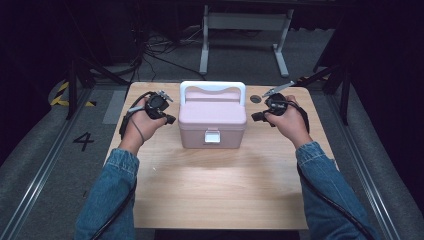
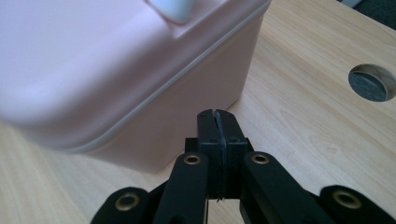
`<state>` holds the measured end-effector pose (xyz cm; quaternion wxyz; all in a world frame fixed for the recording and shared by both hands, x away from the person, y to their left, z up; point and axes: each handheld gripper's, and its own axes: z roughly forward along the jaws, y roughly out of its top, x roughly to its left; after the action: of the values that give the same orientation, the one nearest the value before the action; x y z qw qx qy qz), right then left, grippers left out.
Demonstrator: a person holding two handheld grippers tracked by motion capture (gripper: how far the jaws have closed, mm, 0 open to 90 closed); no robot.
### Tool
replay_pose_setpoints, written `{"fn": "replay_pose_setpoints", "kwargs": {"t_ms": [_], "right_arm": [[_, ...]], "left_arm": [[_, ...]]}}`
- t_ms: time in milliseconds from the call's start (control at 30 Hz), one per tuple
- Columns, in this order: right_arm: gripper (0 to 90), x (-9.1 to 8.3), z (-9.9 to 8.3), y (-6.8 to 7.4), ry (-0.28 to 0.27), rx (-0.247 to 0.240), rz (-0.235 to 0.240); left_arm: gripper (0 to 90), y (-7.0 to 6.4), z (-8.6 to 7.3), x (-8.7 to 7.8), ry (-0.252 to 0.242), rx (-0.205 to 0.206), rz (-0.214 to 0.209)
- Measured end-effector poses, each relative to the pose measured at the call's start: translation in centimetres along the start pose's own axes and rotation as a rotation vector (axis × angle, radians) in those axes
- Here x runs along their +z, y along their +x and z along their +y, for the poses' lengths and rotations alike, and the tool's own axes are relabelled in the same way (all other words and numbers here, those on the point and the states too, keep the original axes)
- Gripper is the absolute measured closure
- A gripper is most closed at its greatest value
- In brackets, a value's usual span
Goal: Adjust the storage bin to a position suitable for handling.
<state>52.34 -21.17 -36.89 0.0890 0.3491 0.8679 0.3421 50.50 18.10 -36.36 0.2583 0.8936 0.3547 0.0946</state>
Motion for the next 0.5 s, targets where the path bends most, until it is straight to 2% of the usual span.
{"fn": "replay_pose_setpoints", "kwargs": {"t_ms": [67,167,233,367,433,500], "right_arm": [[90.0,0.2,0.1,-0.1,0.002,-0.001,-0.006],[90.0,1.2,0.6,-0.2,-0.006,0.006,-0.006],[90.0,1.8,0.8,-0.2,-0.05,0.038,0.038],[90.0,2.2,0.7,-0.2,-0.064,0.064,0.029],[90.0,2.2,0.5,-0.1,-0.07,0.078,0.032],[90.0,2.0,0.4,0.0,-0.061,0.081,0.031]], "left_arm": [[90.0,0.2,0.2,0.4,-0.005,-0.007,0.001],[90.0,0.6,0.7,1.2,-0.029,-0.037,-0.01],[90.0,0.7,0.8,1.3,-0.041,-0.047,-0.006],[90.0,0.8,0.4,1.4,-0.069,-0.076,-0.025],[90.0,0.4,0.5,1.4,-0.067,-0.067,-0.005],[90.0,-0.3,0.7,1.3,-0.044,-0.039,0.017]]}}
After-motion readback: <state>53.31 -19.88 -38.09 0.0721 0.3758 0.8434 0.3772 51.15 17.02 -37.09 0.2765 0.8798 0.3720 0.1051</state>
